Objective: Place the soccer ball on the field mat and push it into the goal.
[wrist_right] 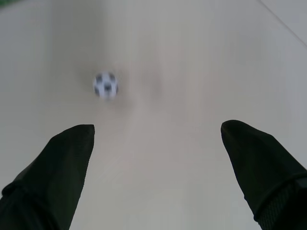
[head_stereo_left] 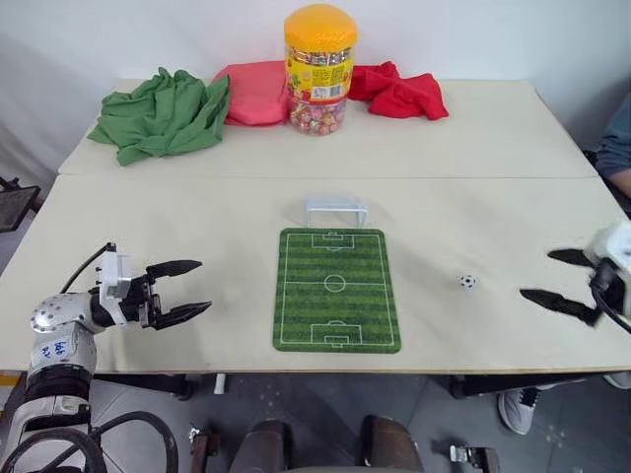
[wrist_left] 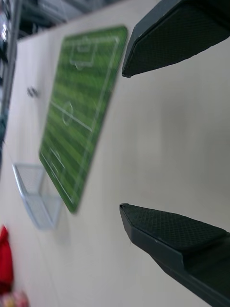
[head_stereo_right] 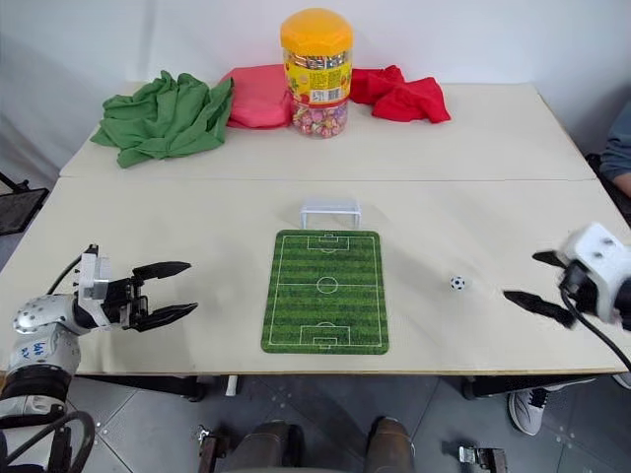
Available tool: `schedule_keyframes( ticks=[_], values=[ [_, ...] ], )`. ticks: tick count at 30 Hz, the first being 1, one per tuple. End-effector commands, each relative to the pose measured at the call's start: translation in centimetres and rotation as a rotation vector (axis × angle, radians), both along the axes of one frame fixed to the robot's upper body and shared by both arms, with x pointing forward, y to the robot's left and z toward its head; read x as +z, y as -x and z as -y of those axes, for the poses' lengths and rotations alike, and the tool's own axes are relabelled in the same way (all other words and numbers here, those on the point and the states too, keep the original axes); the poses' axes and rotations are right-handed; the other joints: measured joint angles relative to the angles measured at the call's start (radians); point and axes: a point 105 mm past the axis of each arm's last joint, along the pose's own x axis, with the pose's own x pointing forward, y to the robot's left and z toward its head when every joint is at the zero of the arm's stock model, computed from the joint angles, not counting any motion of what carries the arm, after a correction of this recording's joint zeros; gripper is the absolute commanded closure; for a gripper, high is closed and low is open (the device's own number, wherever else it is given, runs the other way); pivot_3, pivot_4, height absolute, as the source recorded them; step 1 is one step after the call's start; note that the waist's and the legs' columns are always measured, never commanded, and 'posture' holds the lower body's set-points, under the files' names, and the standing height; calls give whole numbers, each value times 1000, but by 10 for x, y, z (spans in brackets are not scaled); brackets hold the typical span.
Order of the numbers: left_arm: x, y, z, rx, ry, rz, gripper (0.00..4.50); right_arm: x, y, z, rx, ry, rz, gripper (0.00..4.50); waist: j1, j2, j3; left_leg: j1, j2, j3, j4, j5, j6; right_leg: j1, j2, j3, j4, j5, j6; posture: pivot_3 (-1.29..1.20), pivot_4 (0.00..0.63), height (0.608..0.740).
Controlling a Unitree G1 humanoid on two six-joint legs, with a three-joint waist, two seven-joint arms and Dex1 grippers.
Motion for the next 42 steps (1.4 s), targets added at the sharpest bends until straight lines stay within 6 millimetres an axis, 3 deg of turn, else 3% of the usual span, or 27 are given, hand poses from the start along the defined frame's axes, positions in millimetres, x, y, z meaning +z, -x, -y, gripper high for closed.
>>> schedule_keyframes(
  ticks=[1,5,10,21,38,42],
  values=[
    [-1,25,12,-195,-35,27,0,-11,-13,-4,25,68,-88,52,2,0,0,0,1,0,0,0,-1,0,1,0,0,0,0,0,150,740],
    [-8,38,18,-259,-57,0,0,-24,-34,-12,66,95,-130,52,4,1,0,-3,0,2,0,-2,0,-4,1,2,0,0,0,0,150,740],
    [-18,49,16,-299,-120,-28,0,-35,-44,-17,121,114,-181,52,6,1,1,-4,1,8,0,-2,0,-9,2,8,2,0,0,0,150,740],
    [-18,50,14,-264,-83,1,0,-44,-48,-23,177,89,-195,52,-2,1,1,-3,2,13,0,-2,0,-13,3,13,5,0,0,0,150,740],
    [-14,43,18,-249,-61,26,0,-56,-65,-50,230,-37,-126,52,-36,1,0,0,9,18,2,-3,-2,-13,10,16,6,2,-4,0,150,740],
    [-14,42,18,-244,-60,27,0,-59,-65,-53,236,-54,-124,932,-39,1,0,0,10,18,2,-4,-3,-14,11,17,6,2,-4,0,150,740]
  ],
)
